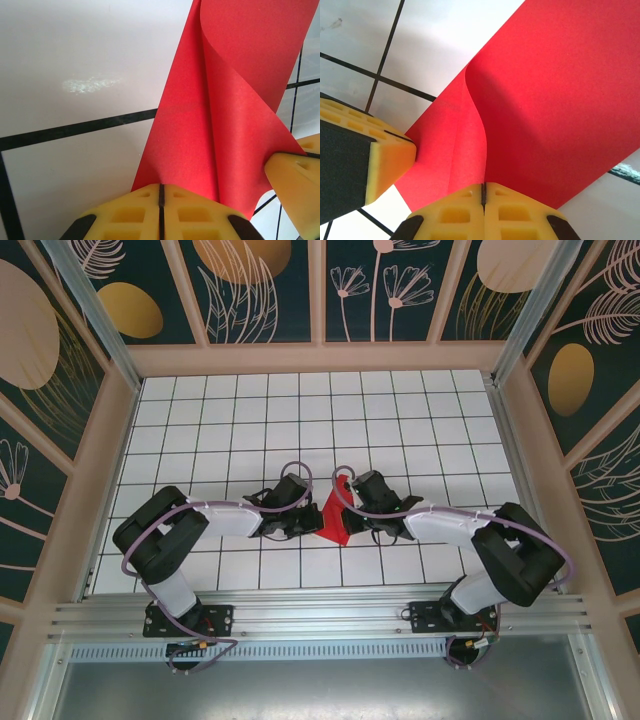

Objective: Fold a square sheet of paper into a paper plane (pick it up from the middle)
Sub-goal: Fold the triangle a second time at the center of the table.

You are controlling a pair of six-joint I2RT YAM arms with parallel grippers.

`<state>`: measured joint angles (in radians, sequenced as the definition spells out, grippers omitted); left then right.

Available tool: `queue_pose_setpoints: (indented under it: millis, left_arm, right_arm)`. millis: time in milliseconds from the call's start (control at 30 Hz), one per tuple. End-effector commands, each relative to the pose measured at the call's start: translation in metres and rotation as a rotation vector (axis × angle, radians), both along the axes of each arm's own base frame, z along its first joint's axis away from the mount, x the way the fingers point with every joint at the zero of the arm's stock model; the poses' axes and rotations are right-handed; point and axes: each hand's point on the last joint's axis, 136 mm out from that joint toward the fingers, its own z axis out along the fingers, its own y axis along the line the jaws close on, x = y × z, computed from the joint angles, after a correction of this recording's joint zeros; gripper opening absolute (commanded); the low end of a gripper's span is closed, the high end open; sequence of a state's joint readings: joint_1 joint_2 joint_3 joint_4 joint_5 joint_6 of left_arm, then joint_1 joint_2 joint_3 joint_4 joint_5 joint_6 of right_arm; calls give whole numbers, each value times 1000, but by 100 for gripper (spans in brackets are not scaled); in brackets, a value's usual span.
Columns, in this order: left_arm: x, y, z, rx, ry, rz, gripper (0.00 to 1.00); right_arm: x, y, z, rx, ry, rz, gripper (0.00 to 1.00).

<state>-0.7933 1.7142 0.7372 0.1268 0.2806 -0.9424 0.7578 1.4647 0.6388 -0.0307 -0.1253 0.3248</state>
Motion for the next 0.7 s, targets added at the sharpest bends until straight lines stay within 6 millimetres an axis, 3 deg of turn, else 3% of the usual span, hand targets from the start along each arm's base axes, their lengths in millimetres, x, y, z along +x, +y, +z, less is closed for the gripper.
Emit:
queue_pose_setpoints:
  millis: [0,667]
  left_arm:
    - [-12,14,-24,102,46,-18,10]
    - [-12,14,-27,114,50,-26,10]
  right_arm:
    - [11,2,5,-15,-52,43,3]
    - [22,1,-3,-80,-113,115,3]
